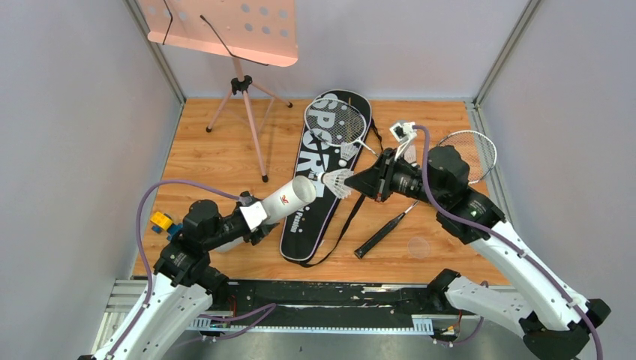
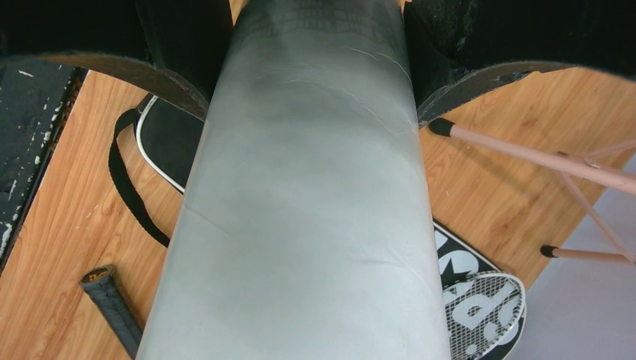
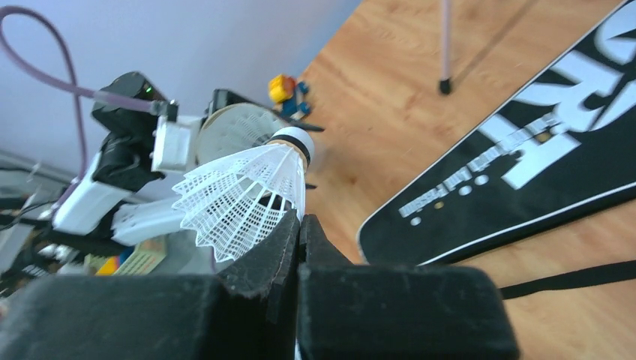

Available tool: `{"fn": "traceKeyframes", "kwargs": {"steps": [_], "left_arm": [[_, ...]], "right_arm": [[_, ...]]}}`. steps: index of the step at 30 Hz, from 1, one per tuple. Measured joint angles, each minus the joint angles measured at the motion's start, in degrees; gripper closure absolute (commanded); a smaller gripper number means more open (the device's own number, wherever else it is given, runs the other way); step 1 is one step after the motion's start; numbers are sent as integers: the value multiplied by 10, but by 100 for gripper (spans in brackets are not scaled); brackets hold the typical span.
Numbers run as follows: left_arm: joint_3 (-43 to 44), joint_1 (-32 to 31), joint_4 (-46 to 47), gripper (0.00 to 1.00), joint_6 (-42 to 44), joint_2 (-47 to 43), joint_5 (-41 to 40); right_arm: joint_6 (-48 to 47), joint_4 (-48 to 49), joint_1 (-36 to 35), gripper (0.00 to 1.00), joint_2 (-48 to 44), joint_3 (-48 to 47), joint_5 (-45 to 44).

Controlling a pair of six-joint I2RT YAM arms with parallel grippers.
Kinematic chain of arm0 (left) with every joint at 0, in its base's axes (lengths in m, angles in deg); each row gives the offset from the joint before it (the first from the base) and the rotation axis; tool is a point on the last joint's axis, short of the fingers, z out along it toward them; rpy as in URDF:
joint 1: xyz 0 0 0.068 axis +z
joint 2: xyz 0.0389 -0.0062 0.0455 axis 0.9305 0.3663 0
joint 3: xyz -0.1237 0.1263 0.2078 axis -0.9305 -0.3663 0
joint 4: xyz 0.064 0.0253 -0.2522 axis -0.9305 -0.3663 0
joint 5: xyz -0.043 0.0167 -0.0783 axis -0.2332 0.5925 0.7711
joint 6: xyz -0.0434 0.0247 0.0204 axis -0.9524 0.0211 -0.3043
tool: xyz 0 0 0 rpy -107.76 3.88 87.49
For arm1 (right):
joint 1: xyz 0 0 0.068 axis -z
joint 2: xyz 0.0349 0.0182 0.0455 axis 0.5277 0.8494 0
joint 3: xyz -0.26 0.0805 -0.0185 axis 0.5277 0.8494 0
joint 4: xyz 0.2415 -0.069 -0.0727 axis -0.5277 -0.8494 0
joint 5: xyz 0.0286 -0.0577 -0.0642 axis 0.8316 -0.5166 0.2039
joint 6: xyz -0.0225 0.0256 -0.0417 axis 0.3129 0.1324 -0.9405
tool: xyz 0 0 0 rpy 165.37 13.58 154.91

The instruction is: Pack up the badminton gear

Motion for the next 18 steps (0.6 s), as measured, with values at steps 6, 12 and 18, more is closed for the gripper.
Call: {"fn": "traceKeyframes", "kwargs": {"steps": [6, 12, 18], "left_arm": [[0, 0, -2, 36, 1, 0, 4], [0, 0, -2, 36, 2, 0, 9], [0, 0, -2, 36, 2, 0, 15]], "right_arm": [[47, -6, 0, 100, 54, -26, 101], [71, 3, 0, 92, 106, -40, 157], [90, 23, 0, 60, 149, -40, 175]]}}
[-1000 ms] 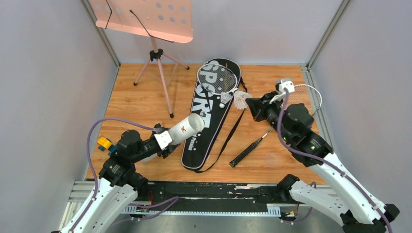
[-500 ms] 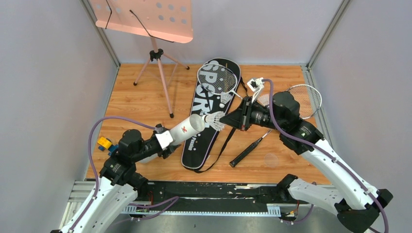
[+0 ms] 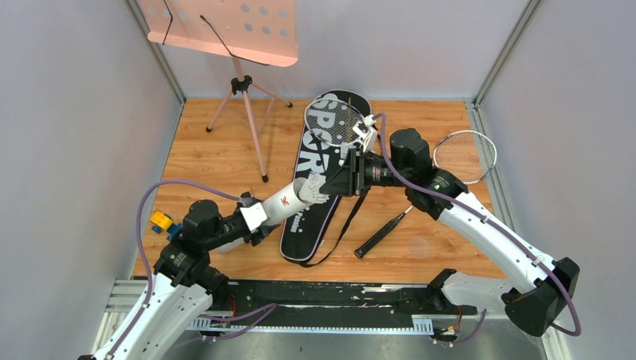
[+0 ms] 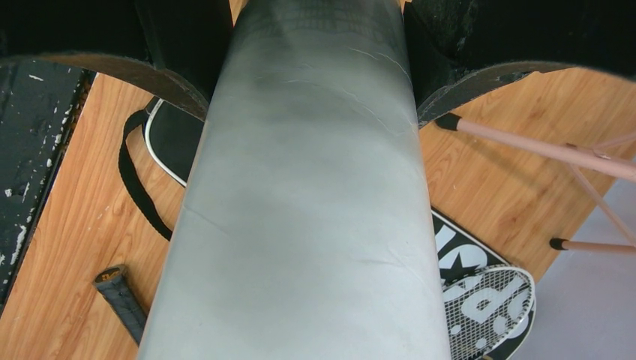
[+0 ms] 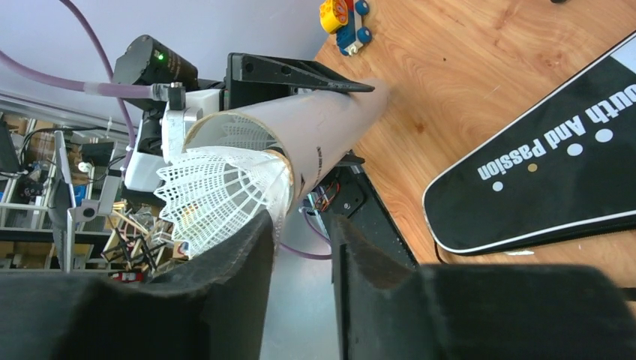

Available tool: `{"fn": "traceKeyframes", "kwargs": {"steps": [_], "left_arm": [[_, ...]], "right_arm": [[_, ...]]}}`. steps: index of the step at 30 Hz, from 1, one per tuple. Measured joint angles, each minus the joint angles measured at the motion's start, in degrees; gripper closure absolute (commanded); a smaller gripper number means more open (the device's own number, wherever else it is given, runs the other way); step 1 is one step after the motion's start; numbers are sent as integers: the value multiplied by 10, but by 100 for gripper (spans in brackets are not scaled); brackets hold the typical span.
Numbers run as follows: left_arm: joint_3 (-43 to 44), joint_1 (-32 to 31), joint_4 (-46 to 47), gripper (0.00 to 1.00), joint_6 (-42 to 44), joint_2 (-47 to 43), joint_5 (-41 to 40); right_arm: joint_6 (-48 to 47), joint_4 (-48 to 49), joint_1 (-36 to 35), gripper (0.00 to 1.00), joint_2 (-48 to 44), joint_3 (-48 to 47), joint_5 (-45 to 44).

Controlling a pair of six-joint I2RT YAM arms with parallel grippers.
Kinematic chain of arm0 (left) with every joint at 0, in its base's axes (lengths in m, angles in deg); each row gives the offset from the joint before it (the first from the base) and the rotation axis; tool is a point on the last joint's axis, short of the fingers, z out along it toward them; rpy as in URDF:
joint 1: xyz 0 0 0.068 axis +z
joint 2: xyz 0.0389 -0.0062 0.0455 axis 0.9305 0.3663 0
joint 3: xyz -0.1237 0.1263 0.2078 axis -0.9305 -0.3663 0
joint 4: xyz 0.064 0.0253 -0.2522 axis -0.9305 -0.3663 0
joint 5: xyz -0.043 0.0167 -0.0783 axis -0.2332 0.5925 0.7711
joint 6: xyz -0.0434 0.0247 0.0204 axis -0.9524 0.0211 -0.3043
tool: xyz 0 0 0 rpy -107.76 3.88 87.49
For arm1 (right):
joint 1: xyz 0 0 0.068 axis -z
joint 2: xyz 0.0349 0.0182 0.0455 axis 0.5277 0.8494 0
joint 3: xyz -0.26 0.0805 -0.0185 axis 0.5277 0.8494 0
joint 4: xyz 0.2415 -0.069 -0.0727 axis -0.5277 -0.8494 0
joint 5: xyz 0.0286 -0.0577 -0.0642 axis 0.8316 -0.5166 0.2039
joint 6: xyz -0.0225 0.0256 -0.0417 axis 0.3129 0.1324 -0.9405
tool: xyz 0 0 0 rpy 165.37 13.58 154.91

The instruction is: Pack up the badminton gear

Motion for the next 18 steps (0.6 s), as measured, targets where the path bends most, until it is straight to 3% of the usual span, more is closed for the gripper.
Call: {"fn": "traceKeyframes", "kwargs": {"steps": [5, 18], "left_arm": [[0, 0, 0, 36, 0, 0, 2], [0, 0, 0, 37, 0, 1, 4]], "right_arm": [[2, 3, 0, 46, 7, 0, -7], [1, 45, -4, 45, 29, 0, -24]]}}
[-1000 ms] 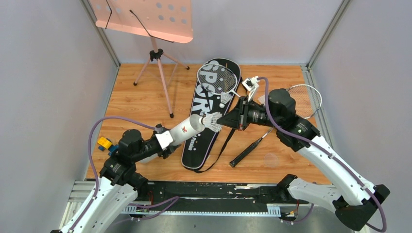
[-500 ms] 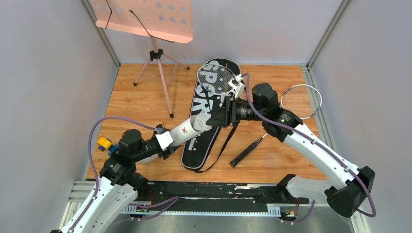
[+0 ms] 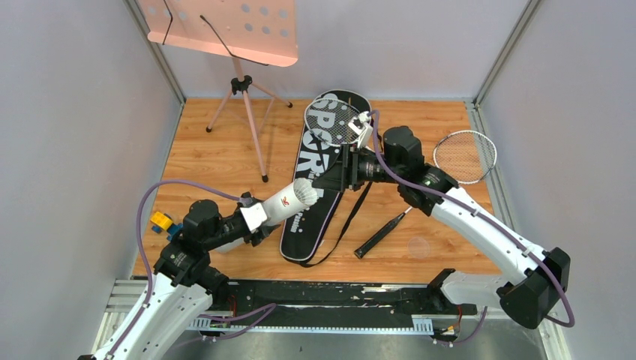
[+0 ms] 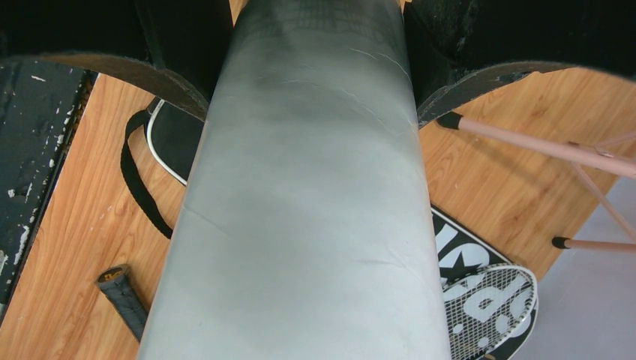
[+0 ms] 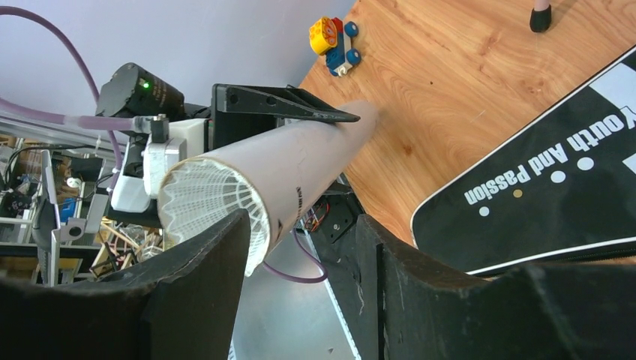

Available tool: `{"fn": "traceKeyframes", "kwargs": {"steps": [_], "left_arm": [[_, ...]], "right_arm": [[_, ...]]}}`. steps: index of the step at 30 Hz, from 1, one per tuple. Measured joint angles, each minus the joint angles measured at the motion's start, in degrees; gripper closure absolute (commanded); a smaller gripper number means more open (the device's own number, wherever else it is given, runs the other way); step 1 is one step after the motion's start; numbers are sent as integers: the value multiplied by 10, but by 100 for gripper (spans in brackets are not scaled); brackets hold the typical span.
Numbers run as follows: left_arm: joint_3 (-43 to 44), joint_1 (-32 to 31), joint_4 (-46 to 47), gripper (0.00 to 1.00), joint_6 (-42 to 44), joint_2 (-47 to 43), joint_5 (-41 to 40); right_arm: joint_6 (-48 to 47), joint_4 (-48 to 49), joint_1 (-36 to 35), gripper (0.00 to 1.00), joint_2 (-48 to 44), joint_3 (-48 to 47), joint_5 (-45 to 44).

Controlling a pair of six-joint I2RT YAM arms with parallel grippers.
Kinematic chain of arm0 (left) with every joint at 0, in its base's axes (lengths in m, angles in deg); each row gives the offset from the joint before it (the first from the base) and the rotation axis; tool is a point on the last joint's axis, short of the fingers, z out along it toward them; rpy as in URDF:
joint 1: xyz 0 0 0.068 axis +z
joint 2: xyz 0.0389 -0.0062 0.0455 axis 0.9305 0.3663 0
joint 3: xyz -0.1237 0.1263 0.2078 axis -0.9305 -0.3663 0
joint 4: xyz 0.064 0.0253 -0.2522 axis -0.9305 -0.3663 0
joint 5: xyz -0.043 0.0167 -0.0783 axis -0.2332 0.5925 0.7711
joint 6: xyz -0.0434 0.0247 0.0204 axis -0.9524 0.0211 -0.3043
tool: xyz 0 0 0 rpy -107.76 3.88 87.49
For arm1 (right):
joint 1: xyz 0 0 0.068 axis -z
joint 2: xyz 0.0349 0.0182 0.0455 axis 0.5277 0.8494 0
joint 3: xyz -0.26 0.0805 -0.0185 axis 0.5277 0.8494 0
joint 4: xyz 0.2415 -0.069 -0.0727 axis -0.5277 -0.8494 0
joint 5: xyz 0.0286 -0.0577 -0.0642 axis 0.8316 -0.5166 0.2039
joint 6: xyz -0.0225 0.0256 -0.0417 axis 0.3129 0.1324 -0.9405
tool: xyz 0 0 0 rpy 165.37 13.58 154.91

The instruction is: Pack up the badminton gear

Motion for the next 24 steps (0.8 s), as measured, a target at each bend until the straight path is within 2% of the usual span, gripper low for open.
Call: {"fn": "traceKeyframes", "kwargs": {"steps": [24], "left_arm": [[-4, 0, -13, 37, 0, 6, -14]], "right_arm": [[-9, 13, -50, 48, 74, -2, -45]]}}
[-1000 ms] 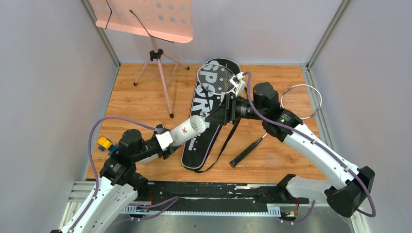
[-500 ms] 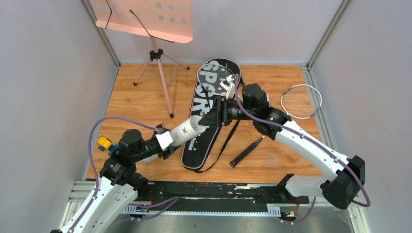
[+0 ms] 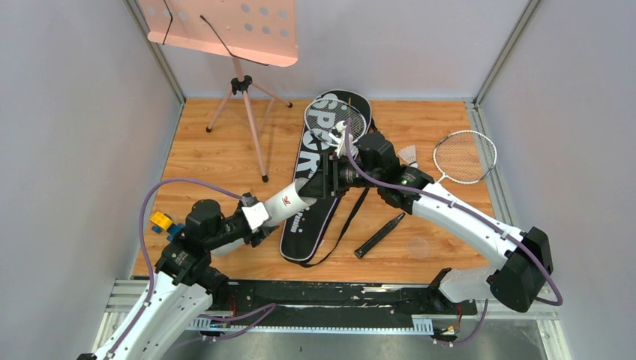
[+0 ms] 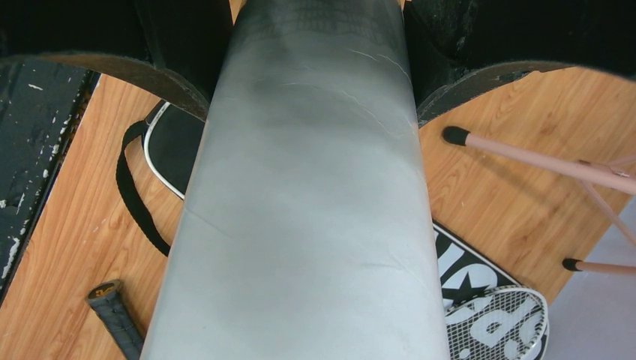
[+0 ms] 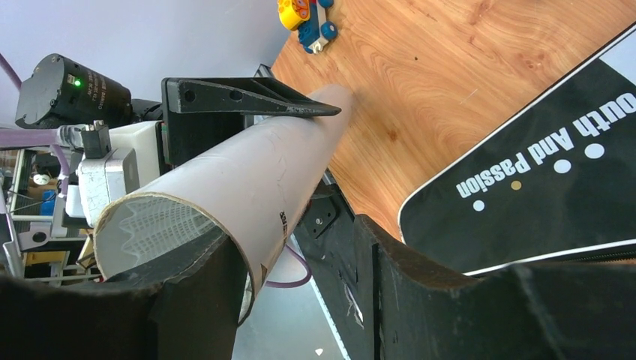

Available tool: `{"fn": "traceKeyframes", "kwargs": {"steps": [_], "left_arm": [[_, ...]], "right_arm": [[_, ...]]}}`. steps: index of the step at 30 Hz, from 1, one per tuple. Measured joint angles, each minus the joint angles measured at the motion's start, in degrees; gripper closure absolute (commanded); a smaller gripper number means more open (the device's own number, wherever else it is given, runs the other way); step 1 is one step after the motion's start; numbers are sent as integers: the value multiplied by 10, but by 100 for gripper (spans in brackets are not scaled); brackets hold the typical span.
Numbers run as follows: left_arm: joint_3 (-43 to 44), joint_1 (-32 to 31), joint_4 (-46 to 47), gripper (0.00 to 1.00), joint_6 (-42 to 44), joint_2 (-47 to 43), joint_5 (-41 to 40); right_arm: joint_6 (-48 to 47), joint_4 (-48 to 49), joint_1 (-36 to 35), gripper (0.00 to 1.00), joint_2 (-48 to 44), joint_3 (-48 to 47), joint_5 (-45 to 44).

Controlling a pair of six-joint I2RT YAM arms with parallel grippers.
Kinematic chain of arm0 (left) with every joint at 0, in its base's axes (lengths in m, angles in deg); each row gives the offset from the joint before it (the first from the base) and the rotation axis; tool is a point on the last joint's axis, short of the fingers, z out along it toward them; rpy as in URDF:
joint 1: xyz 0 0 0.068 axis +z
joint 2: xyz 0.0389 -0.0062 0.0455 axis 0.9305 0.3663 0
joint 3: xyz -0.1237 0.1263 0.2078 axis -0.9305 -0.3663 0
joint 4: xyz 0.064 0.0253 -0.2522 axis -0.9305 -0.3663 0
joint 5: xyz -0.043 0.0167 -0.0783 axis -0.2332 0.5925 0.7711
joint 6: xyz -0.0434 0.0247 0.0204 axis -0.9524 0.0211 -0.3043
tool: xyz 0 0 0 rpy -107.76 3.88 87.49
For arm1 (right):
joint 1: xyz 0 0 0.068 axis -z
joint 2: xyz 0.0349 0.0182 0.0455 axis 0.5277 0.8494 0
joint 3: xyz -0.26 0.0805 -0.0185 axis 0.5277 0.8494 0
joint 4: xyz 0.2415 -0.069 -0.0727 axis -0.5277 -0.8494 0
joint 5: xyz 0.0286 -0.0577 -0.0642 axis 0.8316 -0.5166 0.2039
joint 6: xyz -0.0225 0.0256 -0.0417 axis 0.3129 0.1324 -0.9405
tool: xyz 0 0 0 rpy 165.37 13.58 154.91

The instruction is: Pack up the badminton gear

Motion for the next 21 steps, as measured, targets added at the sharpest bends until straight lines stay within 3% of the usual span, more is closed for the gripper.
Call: {"fn": "traceKeyframes", "kwargs": {"steps": [12, 21], "left_arm": [[0, 0, 1, 37, 0, 0, 9], [0, 0, 1, 37, 0, 0, 7]], "right_arm": [[-20, -6, -5, 32, -21, -6, -16], [-64, -4, 1, 30, -198, 37, -155]]}}
